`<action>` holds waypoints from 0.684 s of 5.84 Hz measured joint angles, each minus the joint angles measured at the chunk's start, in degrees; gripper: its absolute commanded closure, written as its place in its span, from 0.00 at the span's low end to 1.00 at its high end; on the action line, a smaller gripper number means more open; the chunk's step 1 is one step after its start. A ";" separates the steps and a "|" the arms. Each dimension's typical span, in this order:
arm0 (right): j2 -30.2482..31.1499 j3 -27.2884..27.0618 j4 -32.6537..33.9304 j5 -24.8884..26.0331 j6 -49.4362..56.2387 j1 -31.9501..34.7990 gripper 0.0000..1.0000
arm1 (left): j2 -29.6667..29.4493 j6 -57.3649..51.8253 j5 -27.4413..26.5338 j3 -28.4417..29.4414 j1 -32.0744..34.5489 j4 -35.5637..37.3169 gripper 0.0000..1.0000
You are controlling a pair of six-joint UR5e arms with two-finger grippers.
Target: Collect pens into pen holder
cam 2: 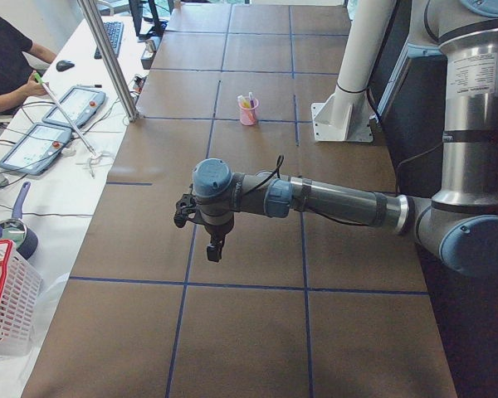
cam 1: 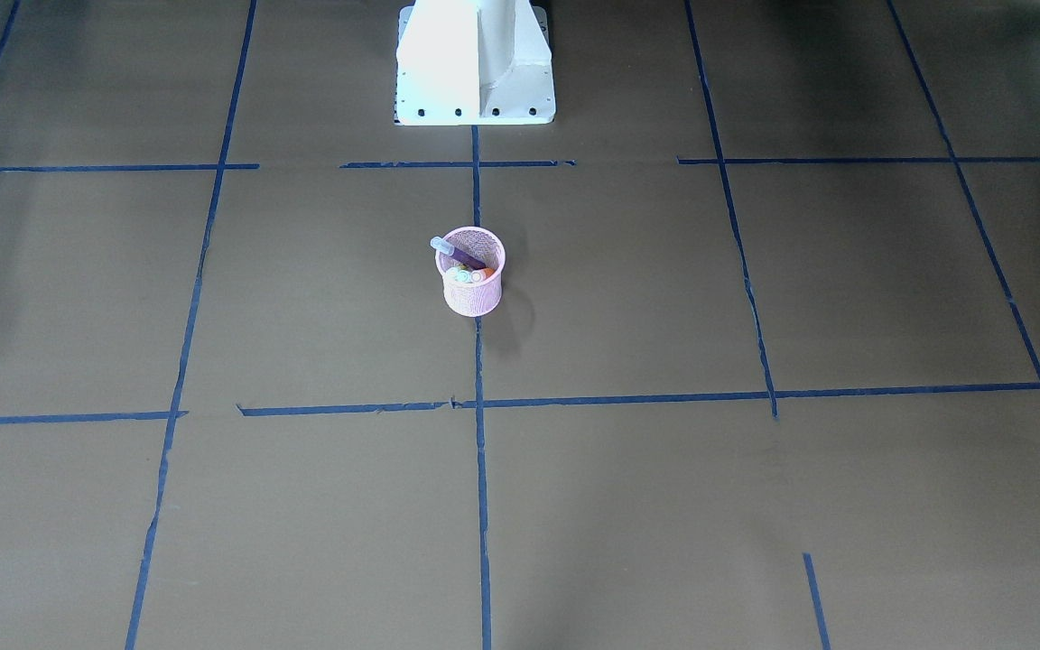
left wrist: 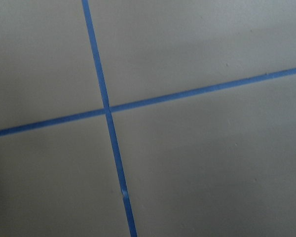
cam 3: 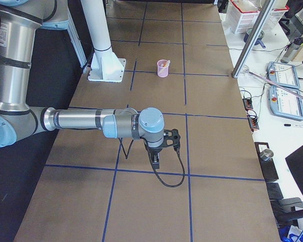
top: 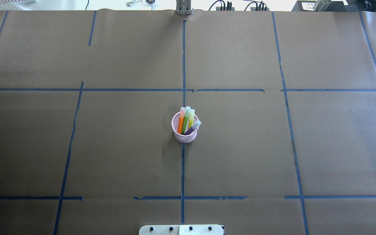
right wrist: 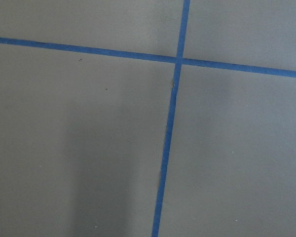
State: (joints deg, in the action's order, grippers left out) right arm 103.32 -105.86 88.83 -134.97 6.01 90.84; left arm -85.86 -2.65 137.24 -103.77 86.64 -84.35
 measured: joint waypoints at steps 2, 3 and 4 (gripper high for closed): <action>0.56 1.27 0.14 -1.30 -0.86 0.04 0.00 | 1.06 -0.85 -0.08 1.43 0.33 1.01 0.00; 0.51 2.35 -0.03 -2.37 -2.65 0.02 0.00 | 2.22 -0.75 -0.37 1.73 0.36 -1.87 0.00; 0.33 3.90 -0.38 -2.57 -3.01 -0.01 0.00 | 3.36 -0.41 -0.84 2.03 0.37 -3.94 0.00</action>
State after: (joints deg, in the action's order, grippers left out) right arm 103.65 -101.96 88.45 -137.54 2.99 90.82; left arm -82.51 -3.05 136.40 -101.74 87.01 -88.30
